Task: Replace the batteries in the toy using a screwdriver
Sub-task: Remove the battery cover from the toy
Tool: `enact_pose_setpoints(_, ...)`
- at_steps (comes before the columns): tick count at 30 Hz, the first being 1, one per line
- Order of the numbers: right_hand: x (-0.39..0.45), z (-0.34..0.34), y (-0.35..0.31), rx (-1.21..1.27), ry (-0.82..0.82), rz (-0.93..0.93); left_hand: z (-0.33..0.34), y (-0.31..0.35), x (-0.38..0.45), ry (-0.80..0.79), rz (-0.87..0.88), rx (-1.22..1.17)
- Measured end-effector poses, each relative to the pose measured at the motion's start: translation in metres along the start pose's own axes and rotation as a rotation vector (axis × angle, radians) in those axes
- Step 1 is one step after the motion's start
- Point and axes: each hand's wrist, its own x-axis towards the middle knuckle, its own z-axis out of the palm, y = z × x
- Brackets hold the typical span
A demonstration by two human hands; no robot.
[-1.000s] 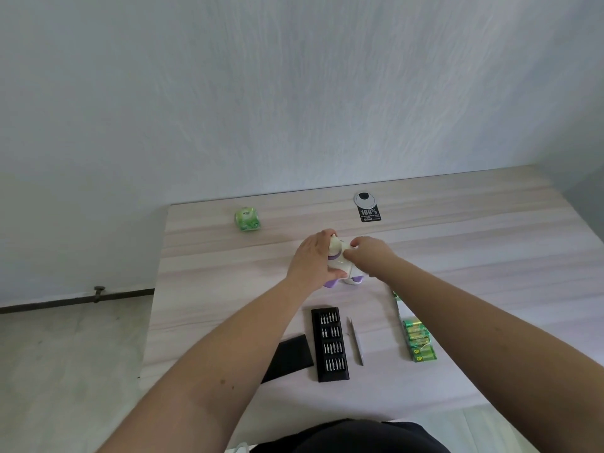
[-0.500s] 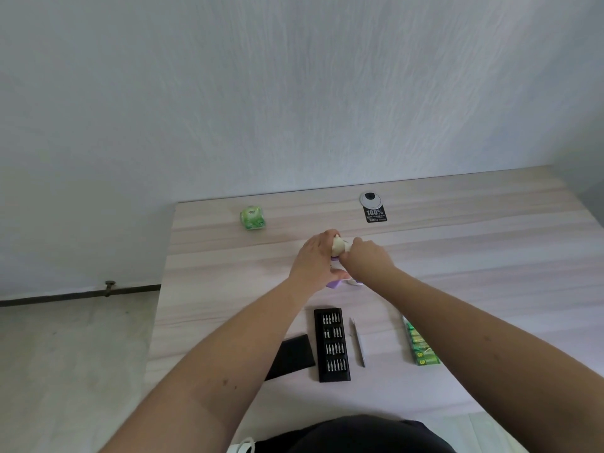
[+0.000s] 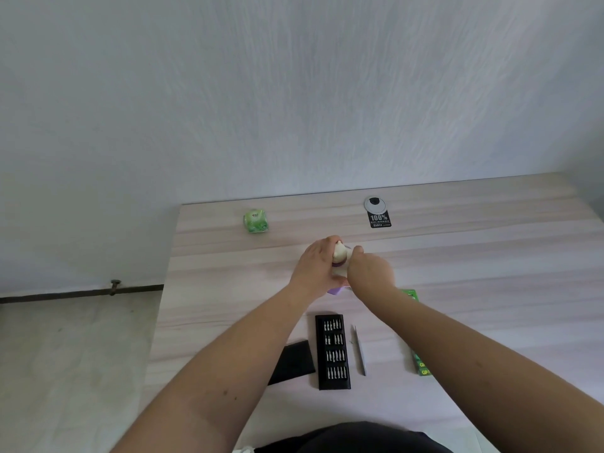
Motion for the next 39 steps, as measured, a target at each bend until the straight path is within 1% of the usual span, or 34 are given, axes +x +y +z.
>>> enact_pose_setpoints(1,0.000,0.000,0.003,-0.021,0.015,-0.036,-0.001,0.000,0.000,-0.007,0.001,-0.001)
enact_pose_setpoints(3,0.000,0.001,0.010,0.027,0.016,-0.101,-0.002,0.001,0.001,-0.018,-0.001,-0.006)
enact_pose_setpoints(6,-0.001,0.003,0.020,0.138,0.010,-0.128,-0.002,0.001,0.002,-0.026,-0.007,0.005)
enact_pose_setpoints(7,0.001,0.004,0.022,0.213,0.020,-0.116,-0.002,0.002,0.002,-0.024,-0.008,0.007)
enact_pose_setpoints(10,0.007,0.003,0.026,0.369,-0.018,-0.059,-0.002,0.003,0.001,-0.021,-0.010,0.014)
enact_pose_setpoints(14,0.011,-0.003,0.026,0.472,-0.069,-0.023,-0.001,0.003,0.000,-0.030,-0.023,0.016)
enact_pose_setpoints(18,0.015,-0.005,0.031,0.524,-0.094,0.013,-0.002,0.004,0.000,-0.031,-0.026,0.018)
enact_pose_setpoints(23,0.016,-0.009,0.029,0.499,-0.117,0.015,-0.002,0.005,0.000,-0.035,-0.036,0.019)
enact_pose_setpoints(26,0.019,-0.016,0.029,0.491,-0.161,0.020,-0.001,0.004,-0.001,-0.032,-0.033,0.026)
enact_pose_setpoints(28,0.021,-0.025,0.029,0.481,-0.199,0.028,-0.001,0.003,-0.002,-0.028,-0.026,0.032)
enact_pose_setpoints(31,0.023,-0.043,0.023,0.435,-0.311,0.025,-0.001,0.003,-0.002,-0.022,-0.013,0.047)
enact_pose_setpoints(35,0.025,-0.056,0.013,0.295,-0.403,-0.020,-0.001,0.002,-0.001,-0.025,-0.005,0.056)
enact_pose_setpoints(39,0.023,-0.054,0.005,0.144,-0.375,-0.061,0.000,0.001,-0.001,-0.012,-0.002,0.042)
